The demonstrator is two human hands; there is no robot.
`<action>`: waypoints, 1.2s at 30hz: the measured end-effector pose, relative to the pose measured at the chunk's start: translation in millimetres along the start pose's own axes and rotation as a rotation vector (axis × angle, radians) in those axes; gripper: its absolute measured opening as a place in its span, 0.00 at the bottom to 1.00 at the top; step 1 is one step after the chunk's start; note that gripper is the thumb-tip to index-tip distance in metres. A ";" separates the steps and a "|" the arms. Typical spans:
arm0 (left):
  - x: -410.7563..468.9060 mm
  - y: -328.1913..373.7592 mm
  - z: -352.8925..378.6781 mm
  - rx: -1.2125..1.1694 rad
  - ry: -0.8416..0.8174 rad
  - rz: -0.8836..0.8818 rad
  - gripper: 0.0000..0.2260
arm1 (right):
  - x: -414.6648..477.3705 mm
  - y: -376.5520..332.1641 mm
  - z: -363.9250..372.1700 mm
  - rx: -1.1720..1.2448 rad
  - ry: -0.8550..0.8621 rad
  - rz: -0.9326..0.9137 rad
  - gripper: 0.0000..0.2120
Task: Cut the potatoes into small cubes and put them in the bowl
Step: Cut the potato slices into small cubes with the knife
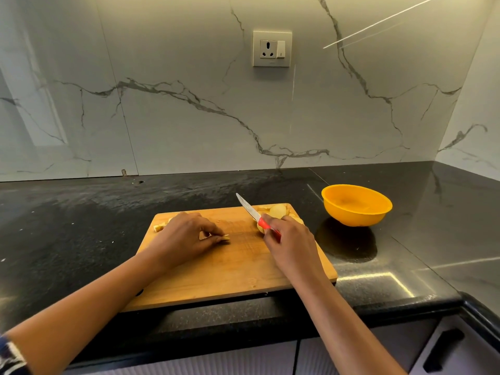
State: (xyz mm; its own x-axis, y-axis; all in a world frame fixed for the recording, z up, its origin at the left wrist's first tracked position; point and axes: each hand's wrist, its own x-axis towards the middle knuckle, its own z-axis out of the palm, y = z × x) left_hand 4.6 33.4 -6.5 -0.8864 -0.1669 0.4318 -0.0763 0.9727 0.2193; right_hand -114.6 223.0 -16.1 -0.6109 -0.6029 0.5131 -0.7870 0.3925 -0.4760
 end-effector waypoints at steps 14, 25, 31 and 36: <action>-6.3 9.2 0.3 -0.180 0.028 -0.250 0.05 | -58.2 -30.5 -15.4 -0.057 -0.032 -0.152 0.21; -5.7 10.1 3.6 -0.102 0.077 -0.170 0.06 | -66.5 -44.9 -12.3 -0.095 -0.099 -0.154 0.22; -4.4 13.0 2.7 -0.052 0.076 -0.135 0.08 | -50.0 -47.6 -2.0 -0.129 -0.171 -0.152 0.21; -7.5 15.5 1.1 -0.024 0.114 -0.079 0.07 | -66.8 -55.3 -12.9 -0.214 -0.227 -0.178 0.23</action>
State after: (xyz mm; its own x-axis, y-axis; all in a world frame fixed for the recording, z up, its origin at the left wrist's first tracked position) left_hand 9.6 49.9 -7.3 -0.8203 -0.2618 0.5085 -0.1323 0.9518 0.2767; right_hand -31.4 250.5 -14.8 -0.4466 -0.8045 0.3915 -0.8944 0.3893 -0.2202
